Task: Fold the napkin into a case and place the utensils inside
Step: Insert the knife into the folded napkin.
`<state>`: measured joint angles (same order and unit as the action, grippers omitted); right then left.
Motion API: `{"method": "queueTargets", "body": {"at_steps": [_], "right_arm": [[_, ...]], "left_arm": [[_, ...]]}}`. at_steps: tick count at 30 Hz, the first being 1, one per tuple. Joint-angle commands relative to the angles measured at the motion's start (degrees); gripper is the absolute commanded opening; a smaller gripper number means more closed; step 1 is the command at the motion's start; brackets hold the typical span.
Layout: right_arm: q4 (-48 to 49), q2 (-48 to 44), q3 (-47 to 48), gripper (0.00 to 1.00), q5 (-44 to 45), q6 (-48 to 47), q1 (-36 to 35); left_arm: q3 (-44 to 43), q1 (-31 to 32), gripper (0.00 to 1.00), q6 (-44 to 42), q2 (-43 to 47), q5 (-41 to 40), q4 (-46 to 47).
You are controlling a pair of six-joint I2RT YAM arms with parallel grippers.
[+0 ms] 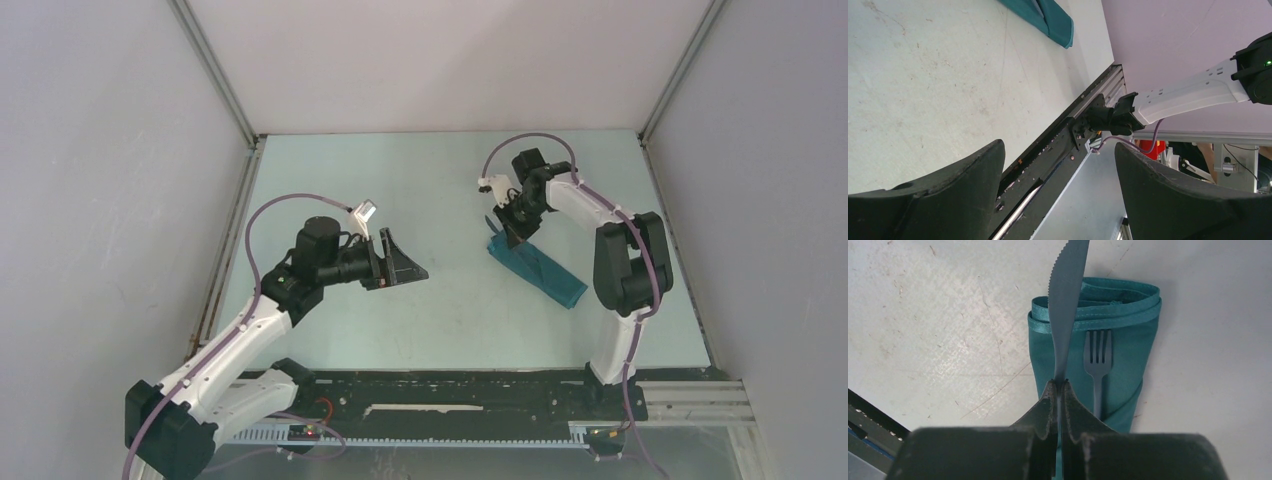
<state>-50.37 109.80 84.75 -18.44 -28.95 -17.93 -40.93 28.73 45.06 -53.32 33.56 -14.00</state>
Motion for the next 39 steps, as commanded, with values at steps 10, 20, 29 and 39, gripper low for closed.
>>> {"method": "queueTargets", "body": {"at_steps": [10,20,29,39], "right_arm": [[0.1,0.3,-0.1,0.00,0.9,-4.8,0.7],[2.4,0.7,-3.0,0.00,2.8,-6.5,0.3],[1.6,-2.4,-5.8,0.00,7.1,-6.9,-0.2],[1.6,-5.7,-10.2,0.00,9.3,-7.0,-0.9]], "left_arm": [[0.9,-0.4,0.87,0.7,0.3,0.3,2.3],[1.0,-0.4,0.87,0.8,0.7,0.2,2.3],[1.0,-0.5,0.87,0.8,0.5,0.4,2.5],[1.5,-0.5,0.87,0.9,0.6,1.2,3.0]]}}
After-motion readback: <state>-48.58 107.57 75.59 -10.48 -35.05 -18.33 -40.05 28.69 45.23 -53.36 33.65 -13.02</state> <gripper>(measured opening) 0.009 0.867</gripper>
